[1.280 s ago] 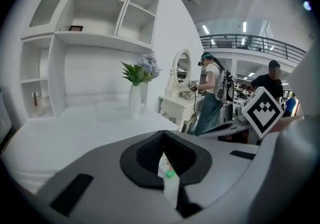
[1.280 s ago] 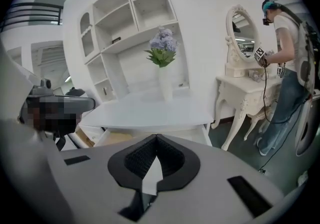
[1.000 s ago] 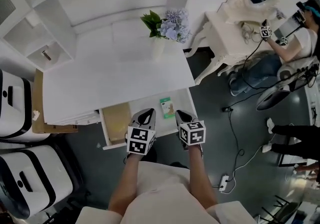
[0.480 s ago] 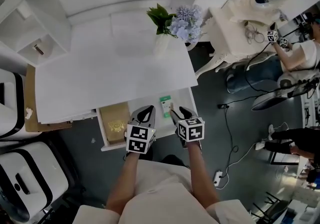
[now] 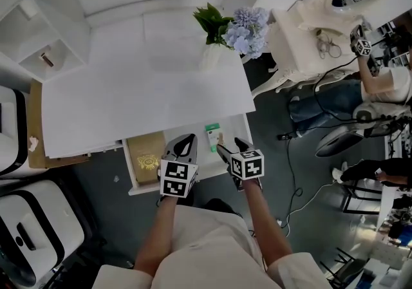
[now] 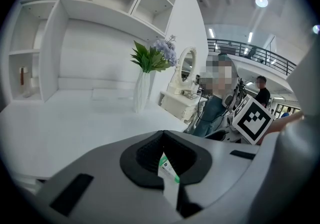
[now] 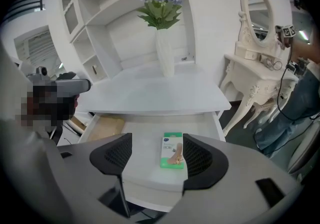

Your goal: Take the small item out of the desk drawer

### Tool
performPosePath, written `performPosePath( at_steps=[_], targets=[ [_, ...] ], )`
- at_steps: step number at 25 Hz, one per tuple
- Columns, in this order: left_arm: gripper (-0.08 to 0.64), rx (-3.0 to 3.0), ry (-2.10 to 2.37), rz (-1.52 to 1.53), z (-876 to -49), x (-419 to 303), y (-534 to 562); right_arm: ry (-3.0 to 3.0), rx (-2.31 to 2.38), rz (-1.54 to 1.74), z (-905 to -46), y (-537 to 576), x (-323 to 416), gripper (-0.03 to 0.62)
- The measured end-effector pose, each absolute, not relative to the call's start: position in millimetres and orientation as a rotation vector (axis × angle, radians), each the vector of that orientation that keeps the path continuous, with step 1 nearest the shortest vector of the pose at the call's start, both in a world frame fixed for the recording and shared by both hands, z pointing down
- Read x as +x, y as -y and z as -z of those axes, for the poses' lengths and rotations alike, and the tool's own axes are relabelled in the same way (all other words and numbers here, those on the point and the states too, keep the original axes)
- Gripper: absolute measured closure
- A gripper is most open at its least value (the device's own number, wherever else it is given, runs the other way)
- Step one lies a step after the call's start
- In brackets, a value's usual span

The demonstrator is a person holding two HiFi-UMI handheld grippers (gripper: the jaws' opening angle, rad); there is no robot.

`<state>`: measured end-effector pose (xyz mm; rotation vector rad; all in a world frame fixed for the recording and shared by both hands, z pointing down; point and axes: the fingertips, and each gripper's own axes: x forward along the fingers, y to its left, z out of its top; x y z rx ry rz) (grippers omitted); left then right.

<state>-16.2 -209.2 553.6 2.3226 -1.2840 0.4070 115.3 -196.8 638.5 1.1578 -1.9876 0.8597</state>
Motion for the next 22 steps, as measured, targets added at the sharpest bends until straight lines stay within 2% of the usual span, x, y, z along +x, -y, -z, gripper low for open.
performPosePath(
  at_steps=[22],
  targets=[
    [0.543, 2.365, 1.190, -0.431, -563, 2, 209, 1.872, 1.018, -0.901, -716, 209, 111, 0.255]
  ],
)
